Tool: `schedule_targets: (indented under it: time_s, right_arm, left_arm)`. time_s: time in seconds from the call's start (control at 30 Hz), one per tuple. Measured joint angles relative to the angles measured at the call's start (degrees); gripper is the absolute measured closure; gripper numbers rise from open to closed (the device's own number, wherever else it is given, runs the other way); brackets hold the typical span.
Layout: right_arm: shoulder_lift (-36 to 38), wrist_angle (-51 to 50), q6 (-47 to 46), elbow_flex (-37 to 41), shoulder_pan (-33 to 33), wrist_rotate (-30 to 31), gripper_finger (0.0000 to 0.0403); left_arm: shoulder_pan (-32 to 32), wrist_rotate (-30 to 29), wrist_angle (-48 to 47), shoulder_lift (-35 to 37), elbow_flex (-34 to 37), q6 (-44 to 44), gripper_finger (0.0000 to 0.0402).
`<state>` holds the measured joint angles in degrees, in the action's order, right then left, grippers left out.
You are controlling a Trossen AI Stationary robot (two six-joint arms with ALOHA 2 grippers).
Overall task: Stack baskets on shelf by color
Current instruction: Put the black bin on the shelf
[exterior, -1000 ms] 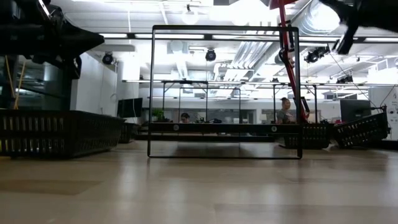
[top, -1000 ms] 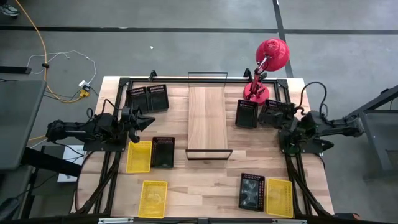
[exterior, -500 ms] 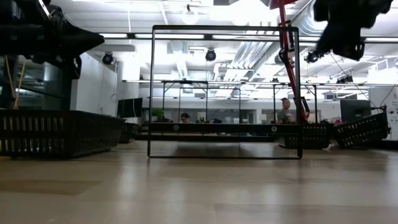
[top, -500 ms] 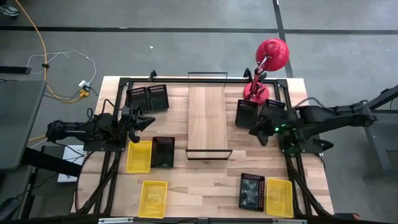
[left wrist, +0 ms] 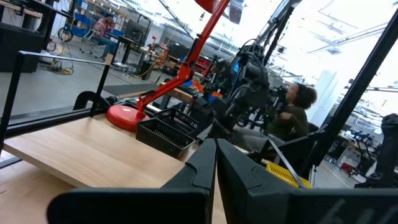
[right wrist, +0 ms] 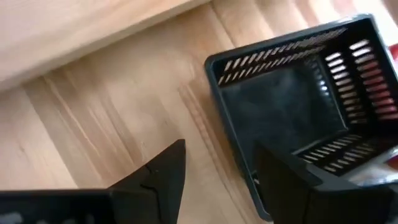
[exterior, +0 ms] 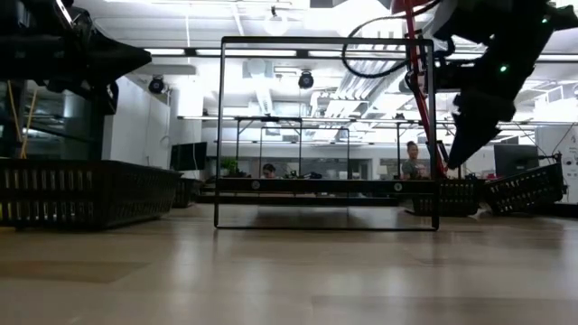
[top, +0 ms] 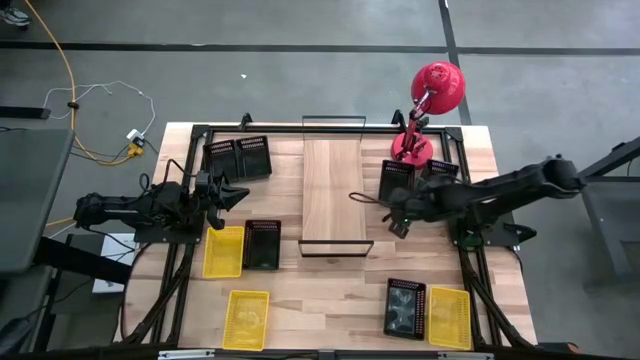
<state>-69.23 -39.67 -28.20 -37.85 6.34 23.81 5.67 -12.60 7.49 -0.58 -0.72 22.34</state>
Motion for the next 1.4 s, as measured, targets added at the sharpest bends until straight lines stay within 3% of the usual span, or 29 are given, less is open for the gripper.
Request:
schedule_targets:
  time_s: [0.47, 0.67, 0.77, 0.83, 0.97, 1.23, 1.33, 1.4]
  right_arm:
    - [-9.25, 1.41, 1.70, -0.02, -0.10, 7.74, 0.0226]
    - [-12.50, 1.41, 2.47, 0.00, -1.42, 7.37, 0.0229]
    - [-14.20, 1.36, 3.19, 0.00, -2.50, 7.46, 0.0255]
    - [-14.44, 1.31, 3.20, 0.00, -3.09, 7.22, 0.0294]
    - [-12.46, 0.52, 2.43, -0.15, -3.49, 2.28, 0.0389]
    - [-0.33, -10.24, 1.12, -9.57, 2.44, -2.17, 0.0401]
    - [3.67, -9.23, 8.29, -14.82, 4.23, -6.09, 0.0401]
    - [5.08, -8.02, 19.28, -18.16, 4.85, -11.50, 0.0402]
  left_arm:
    - [0.00, 0.00, 0.00, 0.00, 0.01, -0.01, 0.0398]
    - [0.01, 0.00, -0.01, 0.00, 0.00, 0.00, 0.0398]
    - [0.01, 0.00, 0.00, 0.00, 0.01, 0.01, 0.0398]
    - [0.00, 0.00, 0.00, 0.00, -0.01, -0.01, 0.0398]
    - [0.00, 0.00, 0.00, 0.00, -0.01, 0.01, 0.0398]
    - [0.00, 0.00, 0.00, -0.02, -0.01, -0.01, 0.0398]
    - [0.02, 0.00, 0.00, 0.00, 0.01, 0.01, 0.0398]
    - [0.02, 0.00, 0.00, 0.00, 0.01, 0.01, 0.0398]
